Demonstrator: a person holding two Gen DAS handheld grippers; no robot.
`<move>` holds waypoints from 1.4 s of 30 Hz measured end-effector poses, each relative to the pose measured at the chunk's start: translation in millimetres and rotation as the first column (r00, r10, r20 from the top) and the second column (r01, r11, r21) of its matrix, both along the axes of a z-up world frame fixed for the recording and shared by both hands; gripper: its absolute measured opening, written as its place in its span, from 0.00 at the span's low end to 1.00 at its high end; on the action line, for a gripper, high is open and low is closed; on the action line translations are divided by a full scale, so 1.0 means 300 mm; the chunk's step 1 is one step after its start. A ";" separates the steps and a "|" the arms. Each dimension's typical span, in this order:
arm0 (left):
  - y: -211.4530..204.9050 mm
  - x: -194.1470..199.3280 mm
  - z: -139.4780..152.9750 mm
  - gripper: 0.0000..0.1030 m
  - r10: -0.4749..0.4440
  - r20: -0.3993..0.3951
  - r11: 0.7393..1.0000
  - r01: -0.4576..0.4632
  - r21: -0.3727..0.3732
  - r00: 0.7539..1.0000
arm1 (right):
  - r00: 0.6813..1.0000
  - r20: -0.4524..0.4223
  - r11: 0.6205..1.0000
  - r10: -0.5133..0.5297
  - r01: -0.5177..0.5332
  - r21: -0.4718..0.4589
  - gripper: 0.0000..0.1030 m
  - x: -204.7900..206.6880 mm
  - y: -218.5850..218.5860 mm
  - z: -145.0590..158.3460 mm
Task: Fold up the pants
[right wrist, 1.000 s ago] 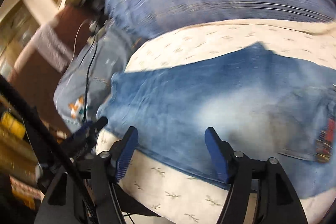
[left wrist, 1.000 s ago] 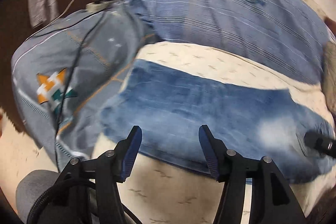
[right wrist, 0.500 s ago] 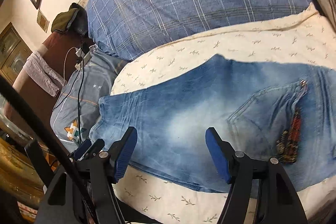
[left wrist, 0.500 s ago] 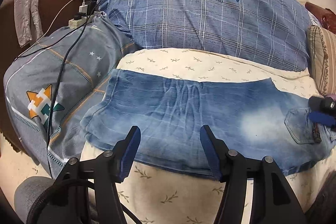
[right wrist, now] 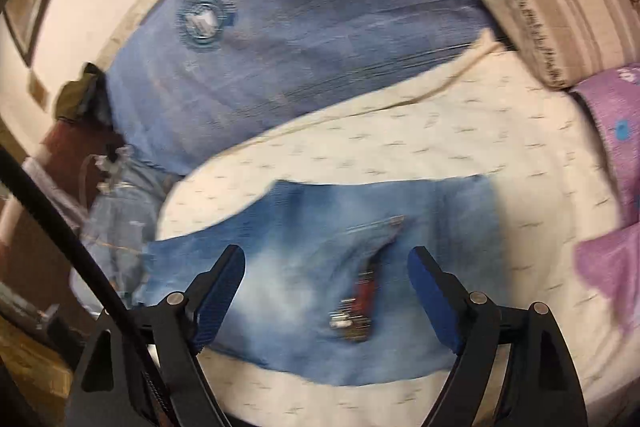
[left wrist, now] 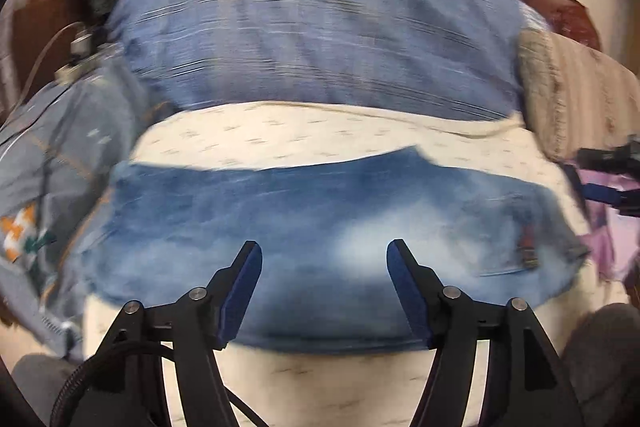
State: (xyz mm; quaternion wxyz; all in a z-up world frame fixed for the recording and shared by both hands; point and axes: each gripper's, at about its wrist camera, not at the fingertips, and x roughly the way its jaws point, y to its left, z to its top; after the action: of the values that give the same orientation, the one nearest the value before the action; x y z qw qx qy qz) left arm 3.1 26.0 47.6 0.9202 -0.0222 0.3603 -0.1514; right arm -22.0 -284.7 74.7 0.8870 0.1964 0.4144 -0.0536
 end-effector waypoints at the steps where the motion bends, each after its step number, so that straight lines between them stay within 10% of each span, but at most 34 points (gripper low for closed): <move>1: -0.037 0.000 0.010 0.64 -0.030 0.007 1.000 0.030 0.005 1.000 | 1.000 -0.004 1.000 -0.012 0.012 -0.005 0.83 0.001 -0.025 -0.008; 9: -0.368 -0.011 0.022 0.64 -0.334 0.040 0.939 0.329 0.098 0.942 | 0.969 -0.004 0.951 -0.246 0.242 0.192 0.83 -0.095 -0.334 -0.105; 19: -0.727 -0.093 -0.122 0.64 -0.697 -0.061 0.684 0.687 0.247 0.715 | 0.952 -0.062 0.893 -0.301 0.304 0.332 0.83 -0.162 -0.480 -0.168; 22: -0.768 -0.117 -0.190 0.64 -0.716 -0.066 0.651 0.698 0.297 0.695 | 0.959 -0.117 0.886 -0.258 0.283 0.368 0.83 -0.153 -0.489 -0.204; 27: -0.788 -0.111 -0.213 0.25 -0.677 -0.023 0.681 0.639 0.358 0.735 | 0.959 -0.143 0.888 -0.244 0.280 0.364 0.83 -0.135 -0.476 -0.220; 33: -0.700 -0.018 -0.138 0.19 -0.637 -0.072 0.764 0.641 0.075 0.767 | 0.951 -0.232 0.861 -0.206 0.288 0.419 0.83 -0.075 -0.487 -0.299; 38: -0.660 0.003 -0.124 0.18 -0.626 -0.082 0.777 0.629 0.028 0.776 | 0.941 -0.304 0.782 -0.147 0.299 0.547 0.82 -0.038 -0.495 -0.398; 42: -0.661 0.003 -0.122 0.18 -0.614 -0.088 0.788 0.616 0.003 0.785 | 0.946 -0.302 0.786 -0.117 0.274 0.554 0.37 -0.023 -0.468 -0.405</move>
State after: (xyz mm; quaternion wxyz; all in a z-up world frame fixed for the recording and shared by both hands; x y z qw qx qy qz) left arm 4.0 -172.1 11.0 0.8054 0.1046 0.3876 -0.4360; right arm -28.8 -425.1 -46.9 0.7119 0.4951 0.4965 -0.0393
